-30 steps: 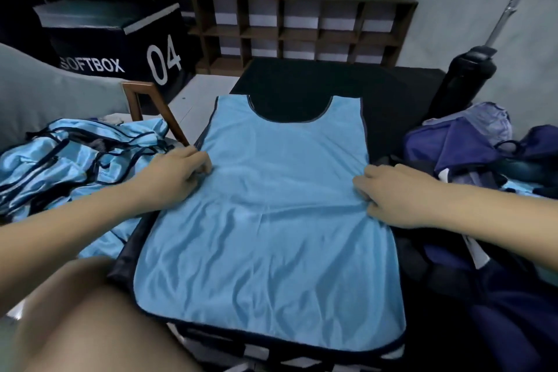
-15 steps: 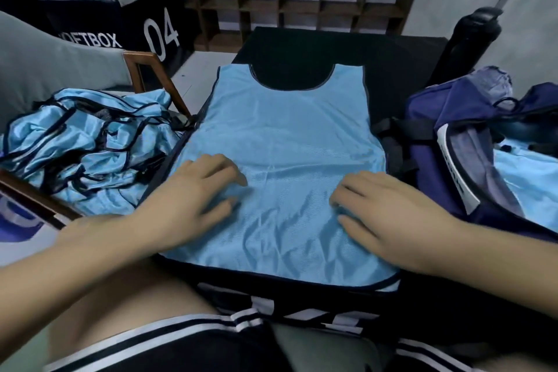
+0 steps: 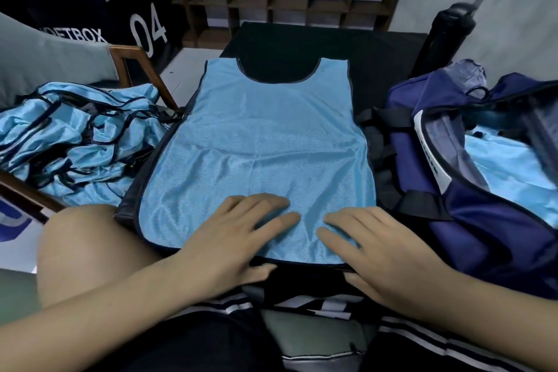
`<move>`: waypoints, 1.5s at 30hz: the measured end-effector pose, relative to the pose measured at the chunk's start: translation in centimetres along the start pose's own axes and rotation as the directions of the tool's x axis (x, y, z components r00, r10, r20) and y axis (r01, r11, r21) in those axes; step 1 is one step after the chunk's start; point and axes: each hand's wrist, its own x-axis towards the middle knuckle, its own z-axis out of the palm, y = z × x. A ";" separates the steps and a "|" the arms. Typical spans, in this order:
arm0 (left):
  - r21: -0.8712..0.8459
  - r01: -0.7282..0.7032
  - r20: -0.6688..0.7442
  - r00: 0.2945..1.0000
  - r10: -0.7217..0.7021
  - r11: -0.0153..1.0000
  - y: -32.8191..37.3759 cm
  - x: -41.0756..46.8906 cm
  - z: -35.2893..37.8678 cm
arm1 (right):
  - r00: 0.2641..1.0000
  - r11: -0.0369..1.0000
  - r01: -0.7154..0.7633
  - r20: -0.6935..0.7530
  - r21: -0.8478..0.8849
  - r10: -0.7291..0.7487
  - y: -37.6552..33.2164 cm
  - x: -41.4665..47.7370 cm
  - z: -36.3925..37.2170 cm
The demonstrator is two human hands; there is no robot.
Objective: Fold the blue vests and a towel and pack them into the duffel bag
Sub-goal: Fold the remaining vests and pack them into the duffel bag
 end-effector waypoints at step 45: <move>-0.260 0.349 -0.404 0.807 -0.430 0.900 -6.4 -4.3 -11.4 | 0.870 0.778 -0.309 -0.167 0.547 0.463 6.3 2.3 -5.7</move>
